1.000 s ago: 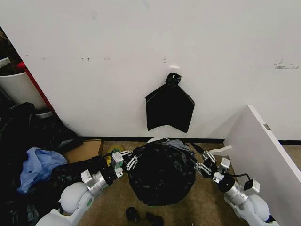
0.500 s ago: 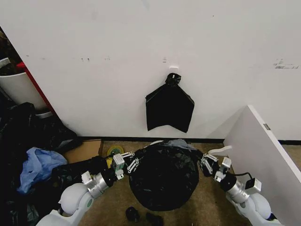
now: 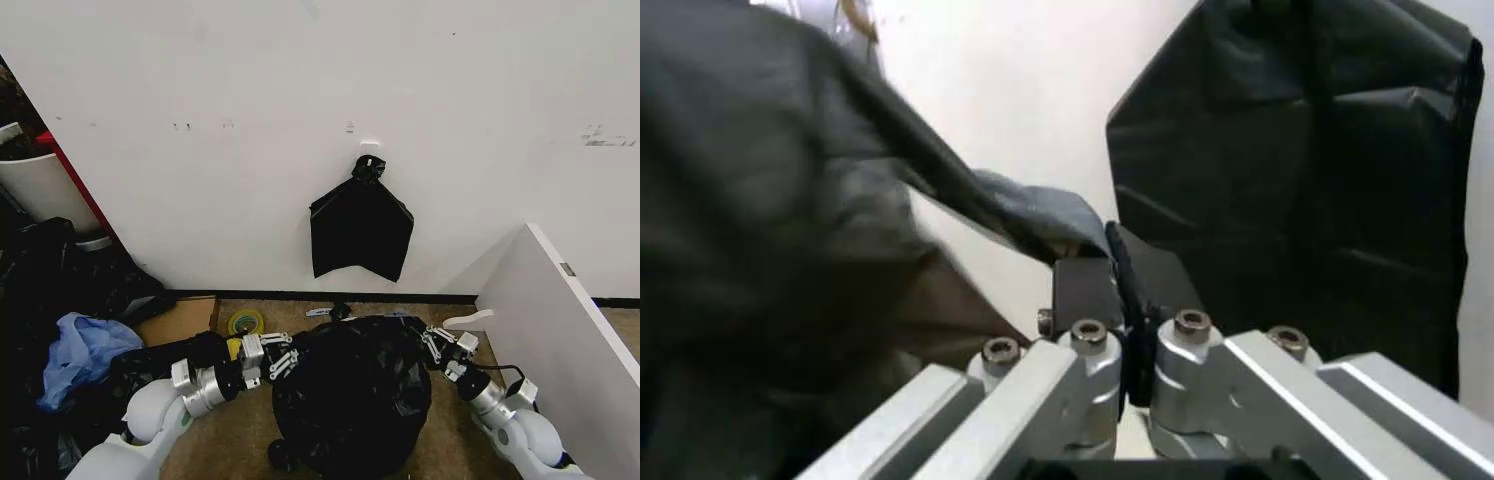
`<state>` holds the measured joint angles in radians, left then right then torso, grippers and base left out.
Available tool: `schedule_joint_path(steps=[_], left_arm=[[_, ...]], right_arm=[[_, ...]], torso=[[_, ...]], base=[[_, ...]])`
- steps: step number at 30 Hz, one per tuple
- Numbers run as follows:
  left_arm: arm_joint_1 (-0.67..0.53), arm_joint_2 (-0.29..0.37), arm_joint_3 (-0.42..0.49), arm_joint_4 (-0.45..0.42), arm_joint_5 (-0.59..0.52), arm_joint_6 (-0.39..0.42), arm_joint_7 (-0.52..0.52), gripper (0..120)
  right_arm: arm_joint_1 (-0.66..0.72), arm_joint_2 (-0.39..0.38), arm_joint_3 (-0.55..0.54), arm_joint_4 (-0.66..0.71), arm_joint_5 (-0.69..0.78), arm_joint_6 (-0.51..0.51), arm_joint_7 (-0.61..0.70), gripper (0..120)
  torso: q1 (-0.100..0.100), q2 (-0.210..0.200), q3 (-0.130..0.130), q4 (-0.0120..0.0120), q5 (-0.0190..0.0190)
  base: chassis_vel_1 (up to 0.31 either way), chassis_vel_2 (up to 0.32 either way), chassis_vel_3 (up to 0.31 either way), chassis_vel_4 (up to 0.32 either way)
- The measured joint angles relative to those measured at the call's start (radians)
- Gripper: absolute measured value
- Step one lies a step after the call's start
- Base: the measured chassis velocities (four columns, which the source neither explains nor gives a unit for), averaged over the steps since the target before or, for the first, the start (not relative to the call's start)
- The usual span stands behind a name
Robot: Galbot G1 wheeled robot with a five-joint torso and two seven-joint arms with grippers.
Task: Place the garbage bag over the trash bin.
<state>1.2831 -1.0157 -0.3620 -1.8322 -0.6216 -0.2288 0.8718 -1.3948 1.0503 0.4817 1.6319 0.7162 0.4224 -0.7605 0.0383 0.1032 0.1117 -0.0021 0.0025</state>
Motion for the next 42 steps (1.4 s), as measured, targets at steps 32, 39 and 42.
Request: schedule_joint_path(steps=[32,39,42], left_arm=[[-0.003,-0.055,0.054,-0.039,-0.068,0.013,-0.467,5],[0.01,-0.073,0.086,-0.066,0.013,-0.029,-0.596,5],[0.01,-0.078,0.099,-0.075,0.043,-0.032,-0.654,5]], right_arm=[[-0.075,0.041,-0.032,0.23,-0.204,0.055,0.828,73],[-0.178,0.02,-0.159,0.55,-0.238,-0.138,0.981,77],[-0.184,0.019,-0.218,0.629,-0.303,-0.218,1.063,66]], torso=[[0.0,0.0,0.0,0.0001,0.0002],[0.0,0.0,0.0,0.0,0.0001],[0.0,0.0,0.0,0.0002,0.0003]], base=[[0.0,0.0,0.0,0.0],[0.0,0.0,0.0,0.0],[0.0,0.0,0.0,0.0]])
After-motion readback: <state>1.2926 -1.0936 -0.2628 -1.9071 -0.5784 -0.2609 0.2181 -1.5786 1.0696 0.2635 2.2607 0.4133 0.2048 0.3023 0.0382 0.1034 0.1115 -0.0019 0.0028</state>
